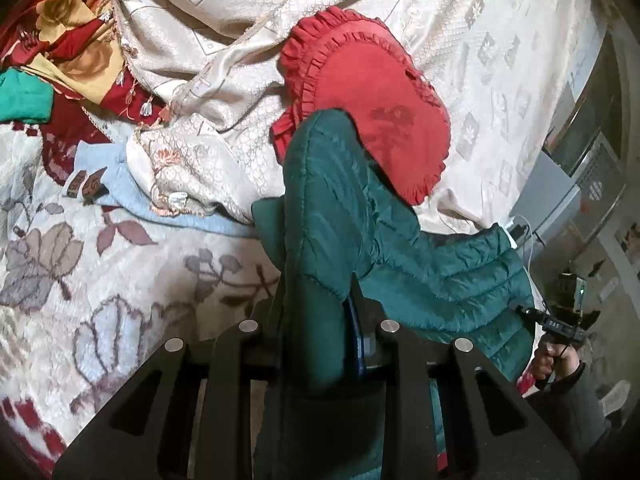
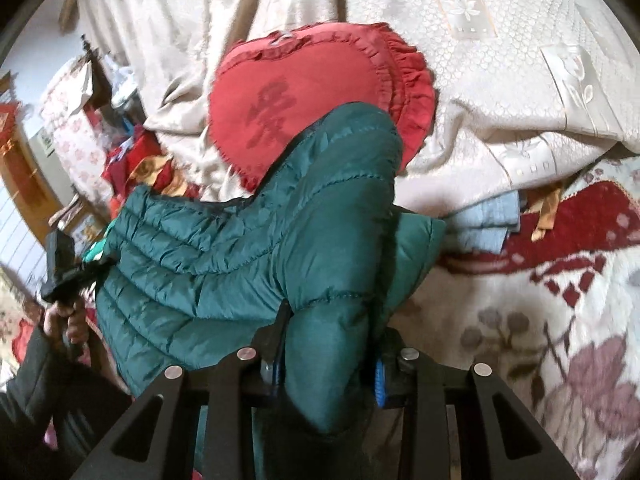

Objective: Fold large clothes

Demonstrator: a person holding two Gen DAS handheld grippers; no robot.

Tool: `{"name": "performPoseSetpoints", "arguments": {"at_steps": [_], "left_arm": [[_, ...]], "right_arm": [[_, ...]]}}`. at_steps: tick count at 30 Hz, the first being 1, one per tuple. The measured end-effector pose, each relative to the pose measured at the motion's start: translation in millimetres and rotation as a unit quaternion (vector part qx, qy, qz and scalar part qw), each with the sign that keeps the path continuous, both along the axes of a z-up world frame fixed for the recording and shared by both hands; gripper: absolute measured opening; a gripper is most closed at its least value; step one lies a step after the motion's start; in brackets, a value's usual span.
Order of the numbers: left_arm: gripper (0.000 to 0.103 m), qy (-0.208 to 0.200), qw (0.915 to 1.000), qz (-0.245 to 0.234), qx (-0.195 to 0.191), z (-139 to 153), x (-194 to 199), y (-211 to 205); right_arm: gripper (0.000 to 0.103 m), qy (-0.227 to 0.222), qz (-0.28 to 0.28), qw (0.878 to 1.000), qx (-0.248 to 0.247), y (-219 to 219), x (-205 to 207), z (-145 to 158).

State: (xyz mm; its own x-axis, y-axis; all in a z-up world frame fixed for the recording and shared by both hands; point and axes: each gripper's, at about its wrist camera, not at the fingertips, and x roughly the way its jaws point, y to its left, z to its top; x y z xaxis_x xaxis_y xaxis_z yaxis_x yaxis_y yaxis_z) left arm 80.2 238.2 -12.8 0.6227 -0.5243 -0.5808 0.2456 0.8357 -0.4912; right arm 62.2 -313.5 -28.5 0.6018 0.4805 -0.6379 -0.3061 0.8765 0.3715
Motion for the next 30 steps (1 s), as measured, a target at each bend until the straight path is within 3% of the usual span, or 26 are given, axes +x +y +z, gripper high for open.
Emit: {"name": "performPoseSetpoints", "arguments": {"at_steps": [4, 6, 7, 9, 10, 12, 14, 17, 19, 21, 23, 26, 27, 30], "left_arm": [[0.027, 0.048, 0.9979, 0.004, 0.044, -22, 14, -12], [0.04, 0.092, 0.992, 0.029, 0.082, -42, 26, -16], [0.051, 0.105, 0.9897, 0.035, 0.09, -48, 28, -17], [0.062, 0.121, 0.9868, 0.051, 0.096, -54, 33, -15], [0.062, 0.119, 0.9871, 0.057, 0.092, -52, 33, -13], [0.062, 0.105, 0.9881, 0.071, 0.086, -44, 32, -5], [0.063, 0.076, 0.9886, 0.101, 0.082, -32, 28, 7], [0.062, 0.017, 0.9748, 0.191, 0.114, -8, 19, 15], [0.063, -0.026, 0.9772, 0.18, 0.109, 7, 20, 4], [0.063, -0.057, 0.9801, 0.158, 0.106, 16, 23, -16], [0.063, -0.069, 0.9807, 0.133, 0.126, 17, 33, -45], [0.063, -0.045, 0.9785, 0.11, 0.169, 4, 55, -75], [0.063, -0.024, 0.9756, 0.104, 0.192, -9, 66, -84], [0.063, 0.034, 0.9678, 0.101, 0.228, -48, 85, -96]], "right_arm": [[0.031, 0.015, 0.005, 1.0, -0.003, -2, -7, -7], [0.032, 0.041, -0.01, 0.999, -0.002, -7, 1, -18], [0.035, 0.065, -0.02, 0.998, 0.001, -9, 8, -26], [0.049, 0.118, -0.05, 0.992, 0.017, -16, 21, -45], [0.062, 0.144, -0.072, 0.987, 0.021, -21, 25, -53], [0.066, 0.165, -0.109, 0.979, 0.047, -34, 28, -58], [0.066, 0.141, -0.164, 0.973, 0.085, -56, 22, -47], [0.066, 0.069, -0.254, 0.959, 0.108, -87, 2, -19], [0.066, 0.022, -0.247, 0.967, 0.055, -71, 0, 3], [0.066, -0.012, -0.188, 0.982, 0.021, -32, 7, 18], [0.069, -0.023, -0.142, 0.99, -0.01, 13, 21, 24], [0.091, 0.007, -0.143, 0.988, -0.067, 57, 46, 15], [0.091, 0.02, -0.141, 0.987, -0.076, 63, 52, 10], [0.092, 0.113, -0.132, 0.974, -0.149, 75, 81, -40]]}}
